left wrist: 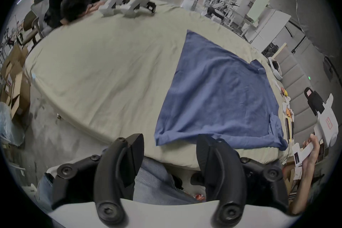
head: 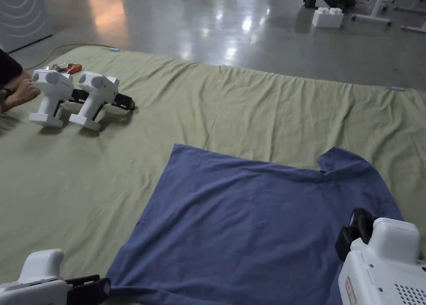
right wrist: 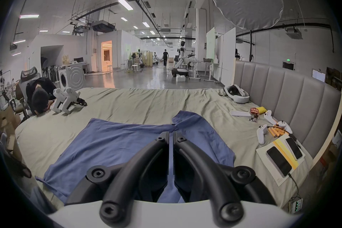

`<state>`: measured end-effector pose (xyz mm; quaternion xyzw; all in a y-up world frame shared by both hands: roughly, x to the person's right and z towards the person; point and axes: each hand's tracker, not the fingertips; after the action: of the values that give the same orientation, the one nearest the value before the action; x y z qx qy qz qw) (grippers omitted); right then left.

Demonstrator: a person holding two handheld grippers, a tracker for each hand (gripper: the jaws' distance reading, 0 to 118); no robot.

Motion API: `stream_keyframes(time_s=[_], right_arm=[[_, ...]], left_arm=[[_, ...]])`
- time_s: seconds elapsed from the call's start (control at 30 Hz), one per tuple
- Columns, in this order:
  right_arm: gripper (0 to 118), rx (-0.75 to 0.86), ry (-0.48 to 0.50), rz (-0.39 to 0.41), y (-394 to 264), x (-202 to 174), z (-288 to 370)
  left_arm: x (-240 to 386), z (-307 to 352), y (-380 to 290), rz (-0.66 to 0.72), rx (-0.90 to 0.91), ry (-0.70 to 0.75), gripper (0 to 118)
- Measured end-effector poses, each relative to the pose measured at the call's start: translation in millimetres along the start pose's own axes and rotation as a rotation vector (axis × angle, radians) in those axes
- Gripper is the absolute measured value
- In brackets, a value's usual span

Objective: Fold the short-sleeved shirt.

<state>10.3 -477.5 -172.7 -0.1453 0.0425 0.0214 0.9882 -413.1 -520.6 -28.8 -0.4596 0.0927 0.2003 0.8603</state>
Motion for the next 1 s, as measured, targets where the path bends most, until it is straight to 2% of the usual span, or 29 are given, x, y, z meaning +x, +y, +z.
stream_keyframes(time_s=[0.27, 0.43, 0.53, 0.63, 0.67, 0.7, 0.73, 0.77, 0.8, 0.93, 0.97, 1.0], right_arm=[[6, -0.022, -0.003, 0.010, -0.6, 3.7, 0.6], [6, -0.040, -0.013, 0.006, -4.2, 8.6, 1.2], [6, -0.050, -0.016, 0.003, -6.3, 11.6, 1.7], [6, -0.062, -0.019, -0.001, -8.3, 16.0, 2.7], [6, -0.066, -0.022, -0.002, -9.3, 17.8, 3.4], [6, -0.068, -0.025, -0.003, -10.6, 19.8, 4.2], [6, -0.072, -0.027, -0.005, -11.3, 22.0, 4.9], [6, -0.078, -0.030, -0.005, -12.0, 25.1, 5.9], [6, -0.087, -0.031, -0.006, -12.2, 28.1, 6.9], [7, -0.150, -0.055, 0.028, -13.3, 51.2, 17.4], [12, -0.179, -0.083, 0.048, -14.2, 59.5, 20.7], [23, -0.210, -0.102, 0.060, -15.3, 67.2, 23.3]], left_arm=[[2.1, -45.6, 9.4, -0.063, -0.047, 0.126, 69], [8.9, -69.2, 19.8, -0.044, -0.034, 0.133, 68], [14.2, -87.9, 17.1, -0.124, -0.093, 0.186, 68], [22.8, -85.8, 14.1, -0.136, -0.061, 0.211, 68], [17.1, -89.7, 12.2, -0.139, -0.058, 0.213, 65], [17.7, -89.3, 10.6, -0.143, -0.051, 0.204, 54], [19.7, -88.8, 8.2, -0.156, -0.035, 0.180, 35], [20.5, -90.0, 5.3, -0.159, -0.029, 0.161, 22], [19.6, -93.0, 3.4, -0.161, -0.033, 0.161, 13], [18.3, -92.6, 0.6, -0.161, -0.020, 0.165, 10], [16.1, -90.9, 1.0, -0.147, -0.015, 0.157, 10], [14.5, -89.6, 1.0, -0.139, -0.011, 0.152, 10]])
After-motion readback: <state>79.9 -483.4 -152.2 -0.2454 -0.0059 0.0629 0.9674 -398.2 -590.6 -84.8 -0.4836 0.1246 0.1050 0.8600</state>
